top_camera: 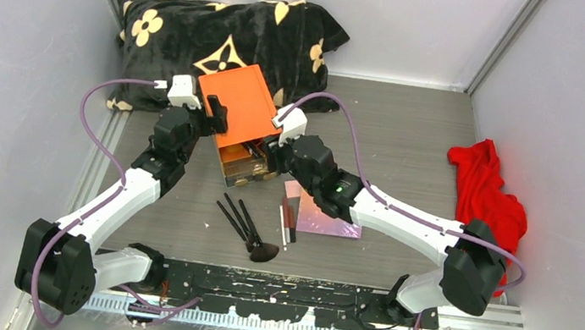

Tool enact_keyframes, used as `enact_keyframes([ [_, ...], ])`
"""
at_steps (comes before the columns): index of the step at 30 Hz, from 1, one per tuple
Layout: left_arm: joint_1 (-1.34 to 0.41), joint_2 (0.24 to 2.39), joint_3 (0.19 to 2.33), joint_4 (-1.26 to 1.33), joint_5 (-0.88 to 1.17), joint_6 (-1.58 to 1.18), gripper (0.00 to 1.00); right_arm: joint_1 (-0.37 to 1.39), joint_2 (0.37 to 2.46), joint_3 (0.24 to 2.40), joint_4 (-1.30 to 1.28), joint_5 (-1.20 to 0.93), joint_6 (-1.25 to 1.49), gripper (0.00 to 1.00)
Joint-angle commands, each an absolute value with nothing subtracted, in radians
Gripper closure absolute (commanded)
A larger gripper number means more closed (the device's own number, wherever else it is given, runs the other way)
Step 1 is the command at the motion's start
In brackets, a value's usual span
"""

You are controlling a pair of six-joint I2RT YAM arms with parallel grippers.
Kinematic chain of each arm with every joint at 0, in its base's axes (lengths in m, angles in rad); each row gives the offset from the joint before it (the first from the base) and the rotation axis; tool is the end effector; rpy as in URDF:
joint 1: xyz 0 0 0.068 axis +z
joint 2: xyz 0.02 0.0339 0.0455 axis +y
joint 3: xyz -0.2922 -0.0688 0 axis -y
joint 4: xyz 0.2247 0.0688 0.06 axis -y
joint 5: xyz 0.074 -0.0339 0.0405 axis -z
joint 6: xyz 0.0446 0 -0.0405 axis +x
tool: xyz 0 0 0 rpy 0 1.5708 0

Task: Organize the makeup
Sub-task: Place the lipstick in the drawer, then close the drawer in the storage box.

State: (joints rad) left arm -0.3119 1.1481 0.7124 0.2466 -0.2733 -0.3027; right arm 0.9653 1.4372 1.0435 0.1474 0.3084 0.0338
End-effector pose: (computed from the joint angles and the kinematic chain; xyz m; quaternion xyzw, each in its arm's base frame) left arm 0.2359 -0.0634 0.3176 -0.0833 0.7639 -0.0909 0.6334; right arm 0.1959 0.2592 0.3439 -0.2656 0.7387 0.1847 0.5914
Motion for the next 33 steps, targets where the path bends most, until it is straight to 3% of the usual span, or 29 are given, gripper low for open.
enact_keyframes([
  [1, -0.305, 1.210, 0.649, -0.067, -0.293, -0.209, 0.14, 0.963, 1.392, 1.052, 0.156, 0.325, 0.020, 0.42],
  [16, -0.305, 1.212, 0.650, -0.067, -0.292, -0.208, 0.14, 0.963, 1.254, 1.060, 0.155, 0.321, -0.028, 0.40],
  [25, -0.305, 1.215, 0.653, -0.067, -0.293, -0.207, 0.14, 0.964, 1.167, 0.949, 0.109, 0.266, 0.056, 0.74],
  [33, -0.304, 1.211, 0.650, -0.068, -0.295, -0.209, 0.14, 0.965, 1.159, 0.821, 0.139, 0.227, 0.140, 0.82],
])
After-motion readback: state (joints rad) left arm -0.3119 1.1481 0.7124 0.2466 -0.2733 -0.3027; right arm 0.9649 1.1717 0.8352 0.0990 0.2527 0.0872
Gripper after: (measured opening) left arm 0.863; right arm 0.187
